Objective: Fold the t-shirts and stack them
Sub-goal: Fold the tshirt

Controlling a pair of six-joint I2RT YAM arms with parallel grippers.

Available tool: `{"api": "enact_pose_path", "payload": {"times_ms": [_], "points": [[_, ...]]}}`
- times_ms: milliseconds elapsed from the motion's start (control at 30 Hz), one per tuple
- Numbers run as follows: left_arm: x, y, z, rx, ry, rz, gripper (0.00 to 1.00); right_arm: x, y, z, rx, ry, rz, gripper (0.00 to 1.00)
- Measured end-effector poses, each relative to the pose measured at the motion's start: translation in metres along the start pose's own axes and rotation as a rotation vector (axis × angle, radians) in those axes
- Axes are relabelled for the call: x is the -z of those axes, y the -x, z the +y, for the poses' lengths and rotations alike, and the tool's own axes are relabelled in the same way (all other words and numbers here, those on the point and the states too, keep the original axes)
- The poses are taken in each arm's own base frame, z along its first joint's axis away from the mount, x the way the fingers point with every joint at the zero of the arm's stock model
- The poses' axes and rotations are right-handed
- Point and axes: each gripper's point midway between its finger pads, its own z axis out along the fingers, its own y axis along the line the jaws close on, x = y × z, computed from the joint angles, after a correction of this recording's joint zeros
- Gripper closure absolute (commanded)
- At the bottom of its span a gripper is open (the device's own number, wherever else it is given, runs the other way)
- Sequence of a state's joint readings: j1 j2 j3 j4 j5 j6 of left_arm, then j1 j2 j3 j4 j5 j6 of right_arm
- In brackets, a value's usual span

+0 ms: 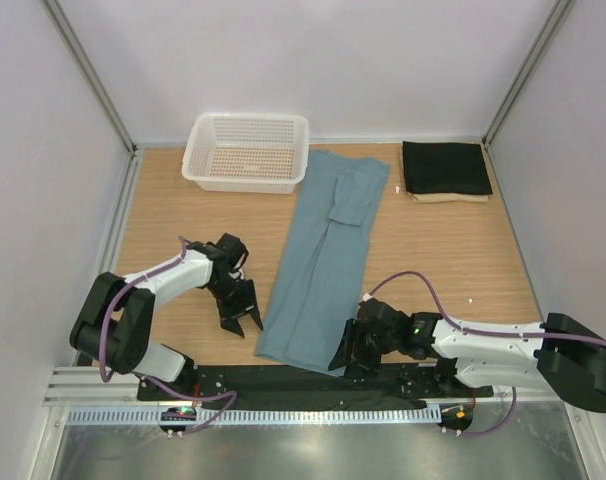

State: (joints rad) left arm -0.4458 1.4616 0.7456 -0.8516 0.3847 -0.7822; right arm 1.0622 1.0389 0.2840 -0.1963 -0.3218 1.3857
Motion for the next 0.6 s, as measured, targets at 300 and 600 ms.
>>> {"api": "enact_pose_path", "payload": {"times_ms": [300,600], "points": [[0.005,-0.004,0.001,-0.003,-0.002,-0.005,0.38,-0.001,0.004,-0.005,-0.083,0.011,-0.058,0.61],[0.007,-0.008,-0.002,-0.007,-0.029,0.005,0.46,0.001,0.008,-0.019,-0.161,0.035,-0.097,0.99]]}}
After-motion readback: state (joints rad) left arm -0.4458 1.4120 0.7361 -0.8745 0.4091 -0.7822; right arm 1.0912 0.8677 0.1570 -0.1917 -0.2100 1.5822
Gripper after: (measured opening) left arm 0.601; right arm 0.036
